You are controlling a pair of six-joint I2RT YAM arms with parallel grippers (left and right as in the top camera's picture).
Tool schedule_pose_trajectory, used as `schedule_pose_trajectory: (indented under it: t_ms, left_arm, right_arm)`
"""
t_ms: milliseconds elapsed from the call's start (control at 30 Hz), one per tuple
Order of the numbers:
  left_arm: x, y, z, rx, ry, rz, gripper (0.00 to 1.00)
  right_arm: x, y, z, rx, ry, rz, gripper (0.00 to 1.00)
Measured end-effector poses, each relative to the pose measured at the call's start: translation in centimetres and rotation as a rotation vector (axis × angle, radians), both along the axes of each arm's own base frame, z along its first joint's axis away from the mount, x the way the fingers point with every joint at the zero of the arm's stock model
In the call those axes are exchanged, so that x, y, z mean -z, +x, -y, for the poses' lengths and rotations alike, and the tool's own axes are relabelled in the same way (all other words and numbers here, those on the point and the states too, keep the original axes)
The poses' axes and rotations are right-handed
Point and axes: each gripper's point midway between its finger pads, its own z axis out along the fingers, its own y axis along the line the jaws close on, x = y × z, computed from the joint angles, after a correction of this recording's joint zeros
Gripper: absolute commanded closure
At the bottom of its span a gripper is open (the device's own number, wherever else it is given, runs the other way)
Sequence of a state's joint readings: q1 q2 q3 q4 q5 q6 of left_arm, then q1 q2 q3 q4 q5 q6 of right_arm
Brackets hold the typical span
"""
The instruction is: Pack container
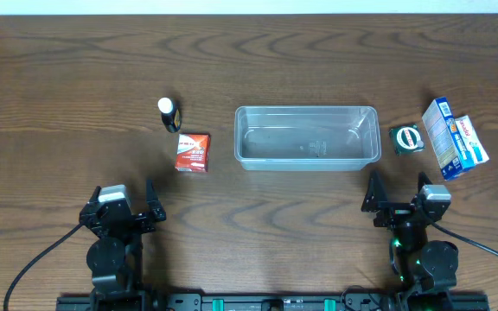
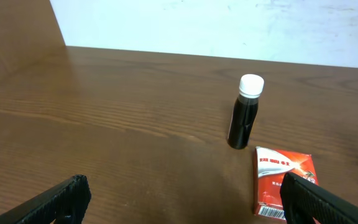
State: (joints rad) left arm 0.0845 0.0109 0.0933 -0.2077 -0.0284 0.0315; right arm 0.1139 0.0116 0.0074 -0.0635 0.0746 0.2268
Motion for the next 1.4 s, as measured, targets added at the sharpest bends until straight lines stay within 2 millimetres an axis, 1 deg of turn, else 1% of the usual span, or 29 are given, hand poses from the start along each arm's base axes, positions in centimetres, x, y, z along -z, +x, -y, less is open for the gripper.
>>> schedule_pose_trajectory:
  t_ms: [233, 300, 367, 433, 600, 667, 800, 867, 967, 1067, 1200, 1300, 1400]
  left_arm:
    - [0.0, 0.0, 0.0, 0.000, 0.000, 0.000, 0.02]
    - [0.0, 0.0, 0.0, 0.000, 0.000, 0.000, 0.02]
    - [0.0, 0.0, 0.0, 0.000, 0.000, 0.000, 0.02]
    - [0.0, 0.0, 0.0, 0.000, 0.000, 0.000, 0.02]
    - [0.0, 0.0, 0.0, 0.000, 0.000, 0.000, 0.02]
    - [0.0, 0.0, 0.0, 0.000, 0.000, 0.000, 0.02]
    - [0.0, 0.0, 0.0, 0.000, 0.000, 0.001, 0.02]
    - [0.0, 0.0, 0.0, 0.000, 0.000, 0.001, 0.02]
    - [0.0, 0.0, 0.0, 0.000, 0.000, 0.001, 0.02]
    - [0.0, 0.0, 0.0, 0.000, 0.000, 0.001, 0.02]
    - [0.0, 0.0, 0.0, 0.000, 0.000, 0.000, 0.02]
    - [0.0, 0.0, 0.0, 0.001, 0.000, 0.001, 0.02]
    - [0.0, 0.0, 0.0, 0.003, 0.000, 0.002, 0.02]
  right_arm:
    - [-0.1, 0.0, -0.1, -0.006, 0.001, 0.003, 0.01]
    - [-0.4, 0.0, -0.3, -0.014, 0.007, 0.016, 0.01]
    - [-1.2, 0.0, -0.5, -0.029, 0.025, 0.046, 0.01]
    - [-2.5, 0.0, -1.0, -0.059, 0.046, 0.101, 0.01]
    - [-7.0, -0.8, -2.2, -0.137, 0.074, 0.281, 0.01]
    - [-7.8, -1.0, -2.4, -0.150, 0.077, 0.313, 0.01]
    - [-9.4, -1.4, -2.2, -0.144, 0.078, 0.349, 0.01]
    - [-11.1, -1.8, -1.8, -0.131, 0.072, 0.379, 0.01]
    - [-14.5, -2.6, -1.1, -0.098, 0.045, 0.425, 0.01]
    - [-17.6, -3.0, -0.3, -0.059, 0.001, 0.427, 0.01]
    - [-20.6, -2.7, 0.3, -0.020, -0.095, 0.371, 0.01]
    - [-21.5, -1.7, 0.6, -0.007, -0.183, 0.273, 0.01]
    - [-21.9, -0.2, 0.7, -0.019, -0.294, 0.120, 0.01]
